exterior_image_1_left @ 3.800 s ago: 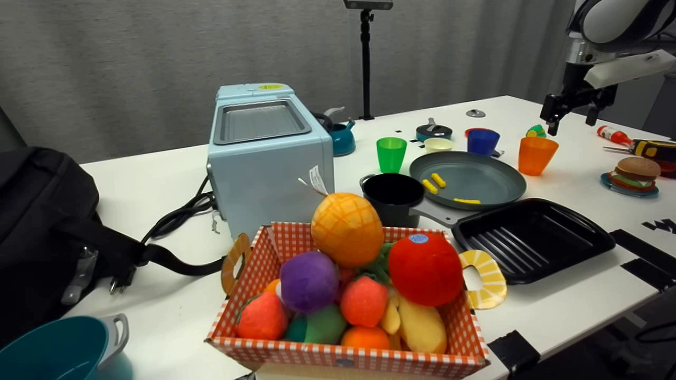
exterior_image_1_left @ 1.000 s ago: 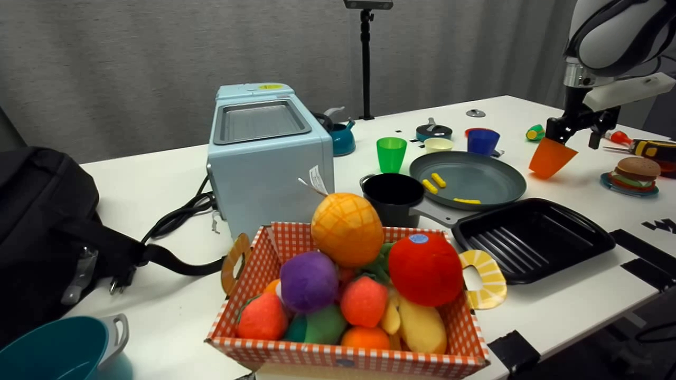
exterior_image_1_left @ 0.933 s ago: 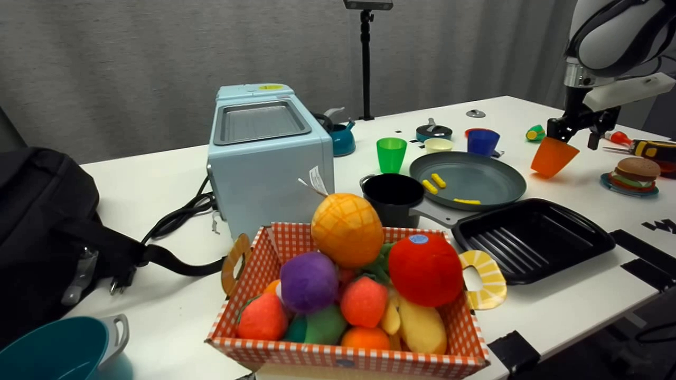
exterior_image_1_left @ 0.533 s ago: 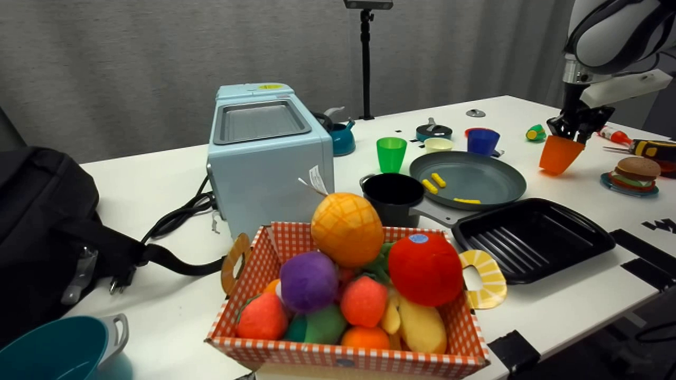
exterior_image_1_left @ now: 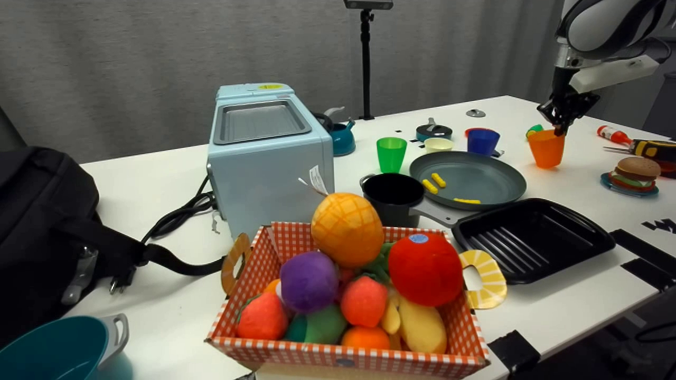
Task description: Pour the fries out of the orange cup and onto the plate
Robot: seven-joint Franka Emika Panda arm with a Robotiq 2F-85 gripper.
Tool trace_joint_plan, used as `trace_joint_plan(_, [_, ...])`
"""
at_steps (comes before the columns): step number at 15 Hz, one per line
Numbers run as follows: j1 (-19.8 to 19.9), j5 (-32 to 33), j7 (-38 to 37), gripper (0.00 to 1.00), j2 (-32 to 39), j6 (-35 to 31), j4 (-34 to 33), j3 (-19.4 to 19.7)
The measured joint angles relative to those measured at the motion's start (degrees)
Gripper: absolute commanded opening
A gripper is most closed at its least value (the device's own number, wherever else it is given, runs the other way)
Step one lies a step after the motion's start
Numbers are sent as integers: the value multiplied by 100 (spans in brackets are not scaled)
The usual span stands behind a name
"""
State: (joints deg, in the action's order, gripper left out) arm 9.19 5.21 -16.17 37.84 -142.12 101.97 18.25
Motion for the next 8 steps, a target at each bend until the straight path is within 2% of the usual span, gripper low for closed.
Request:
trace_joint_plan(4, [-104, 250, 11, 1, -145, -391, -114, 16])
trace_joint_plan(8, [-468, 635, 48, 1, -518, -1143, -39, -6])
